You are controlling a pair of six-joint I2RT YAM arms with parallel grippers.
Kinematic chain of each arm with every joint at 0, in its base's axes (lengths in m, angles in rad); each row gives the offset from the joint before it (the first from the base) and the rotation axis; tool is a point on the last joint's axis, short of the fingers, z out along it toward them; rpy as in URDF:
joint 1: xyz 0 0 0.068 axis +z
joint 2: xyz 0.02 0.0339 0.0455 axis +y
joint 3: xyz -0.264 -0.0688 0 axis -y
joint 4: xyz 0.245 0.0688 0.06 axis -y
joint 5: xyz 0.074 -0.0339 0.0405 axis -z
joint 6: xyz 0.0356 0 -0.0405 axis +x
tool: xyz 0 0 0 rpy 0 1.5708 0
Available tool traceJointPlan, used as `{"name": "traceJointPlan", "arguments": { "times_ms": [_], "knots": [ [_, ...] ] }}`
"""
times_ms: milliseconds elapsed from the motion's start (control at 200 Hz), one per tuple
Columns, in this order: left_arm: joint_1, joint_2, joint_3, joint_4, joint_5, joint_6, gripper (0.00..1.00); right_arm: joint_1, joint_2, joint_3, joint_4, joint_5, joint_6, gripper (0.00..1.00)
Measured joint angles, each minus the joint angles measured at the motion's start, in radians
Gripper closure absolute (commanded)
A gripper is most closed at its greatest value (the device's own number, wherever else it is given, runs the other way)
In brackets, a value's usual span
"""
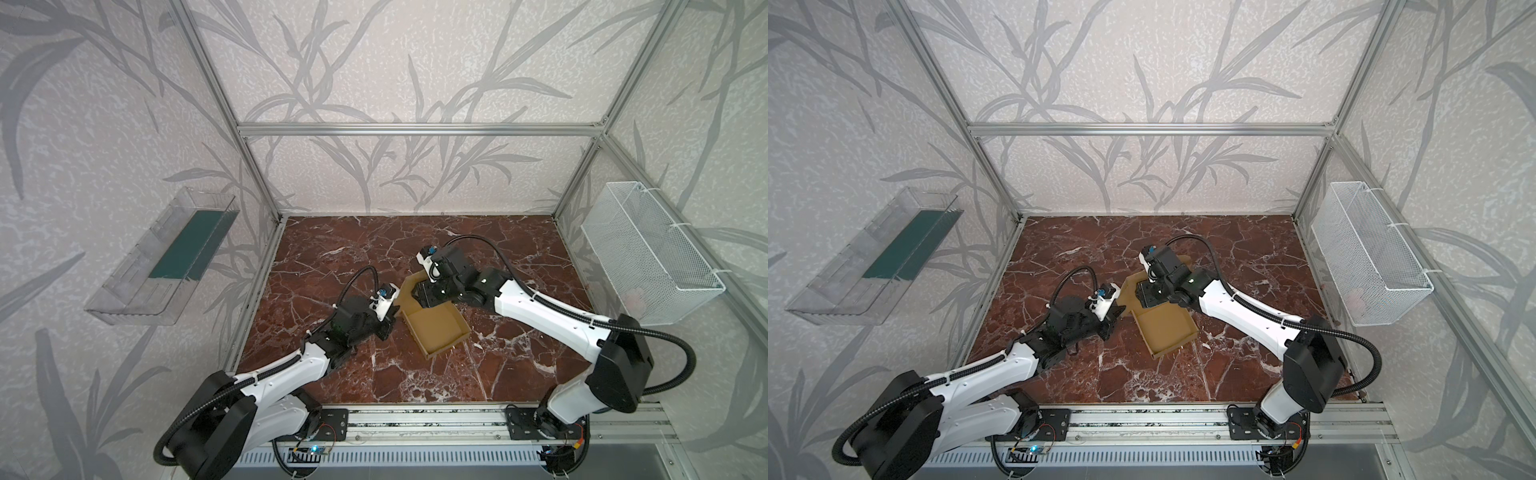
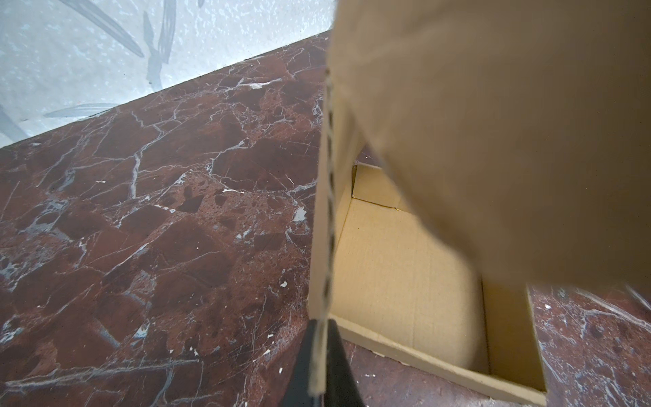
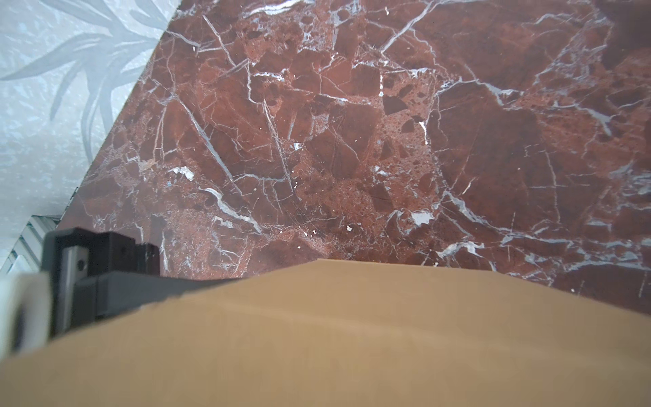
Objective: Assemble paper box
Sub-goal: Pick up the paper box from the center of the table, then place the paper box at the center of the table.
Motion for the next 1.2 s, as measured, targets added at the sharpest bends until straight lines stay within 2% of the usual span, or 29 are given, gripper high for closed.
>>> {"name": "traceJointPlan", "arguments": {
  "times_ms": [125,315,450,615,775,910,985,1070,1200],
  "knots": [
    [0.000,-0.024,0.024,-0.062,-0.007,-0.015,1.00,-0.010,-0.103,-0.060,0.000,0.000,-0.001,0.43],
    [0.006,-0.105,0.101,-0.210,-0.009,-0.061,1.00,-0.031,-0.340,-0.168,-0.003,-0.005,-0.019,0.40],
    [0.016,-0.171,0.161,-0.323,0.019,-0.093,1.00,-0.074,-0.515,-0.259,-0.004,-0.027,-0.050,0.37],
    [0.034,-0.219,0.240,-0.515,0.079,-0.137,1.00,-0.133,-0.648,-0.359,-0.004,-0.082,-0.083,0.34],
    [0.057,-0.222,0.356,-0.718,0.175,-0.142,1.00,-0.153,-0.731,-0.453,0.013,-0.129,-0.096,0.31],
    [0.062,-0.250,0.394,-0.837,0.273,-0.143,1.00,-0.159,-0.743,-0.497,0.051,-0.162,-0.094,0.27],
    [0.063,-0.276,0.406,-0.899,0.328,-0.147,1.00,-0.167,-0.745,-0.520,0.085,-0.181,-0.088,0.22],
    [0.063,-0.307,0.426,-0.956,0.388,-0.158,1.00,-0.175,-0.750,-0.547,0.124,-0.206,-0.075,0.08],
    [0.063,-0.354,0.457,-1.004,0.488,-0.181,1.00,-0.180,-0.750,-0.565,0.174,-0.252,-0.063,0.05]
  ]
}}
